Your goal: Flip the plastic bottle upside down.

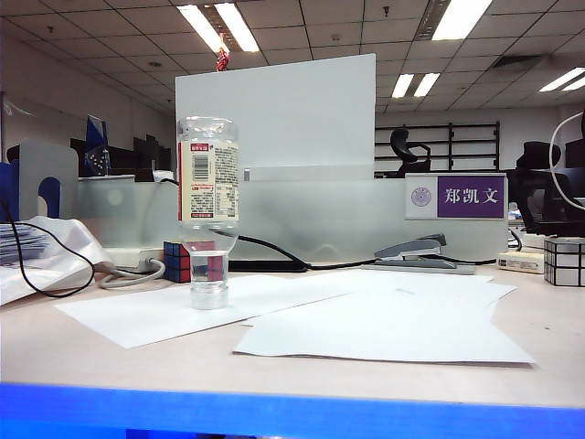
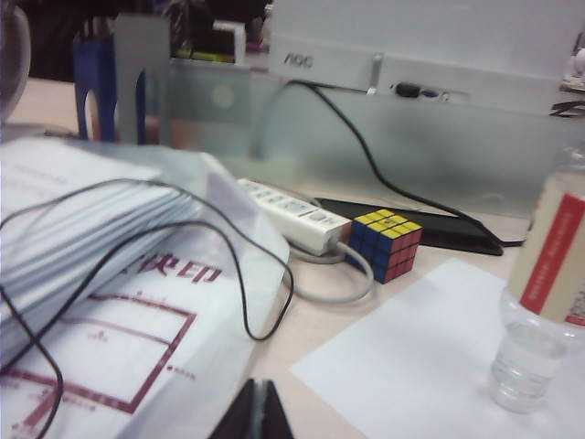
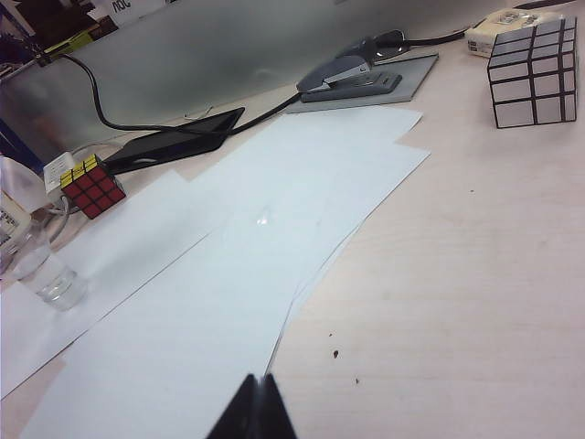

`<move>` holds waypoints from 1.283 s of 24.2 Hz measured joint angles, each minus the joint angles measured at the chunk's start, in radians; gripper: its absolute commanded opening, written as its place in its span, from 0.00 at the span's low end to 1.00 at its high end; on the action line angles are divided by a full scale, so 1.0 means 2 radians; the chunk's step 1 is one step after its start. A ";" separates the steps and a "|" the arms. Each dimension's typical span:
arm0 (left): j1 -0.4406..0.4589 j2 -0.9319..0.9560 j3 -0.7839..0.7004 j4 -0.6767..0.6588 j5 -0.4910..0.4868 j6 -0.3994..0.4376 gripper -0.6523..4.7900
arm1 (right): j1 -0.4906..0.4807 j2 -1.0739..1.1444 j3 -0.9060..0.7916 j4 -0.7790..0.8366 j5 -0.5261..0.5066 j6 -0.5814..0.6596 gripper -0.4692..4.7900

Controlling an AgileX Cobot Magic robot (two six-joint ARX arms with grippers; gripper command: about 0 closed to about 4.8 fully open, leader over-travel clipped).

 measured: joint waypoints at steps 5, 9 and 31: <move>0.013 0.000 -0.008 0.002 0.000 -0.014 0.11 | 0.000 0.000 0.000 0.000 0.000 0.000 0.08; 0.027 0.000 -0.009 0.002 -0.002 -0.010 0.11 | 0.000 0.000 0.000 0.000 0.000 0.000 0.08; 0.010 0.000 -0.009 -0.033 -0.002 -0.002 0.11 | 0.000 0.000 0.000 0.000 0.000 0.000 0.08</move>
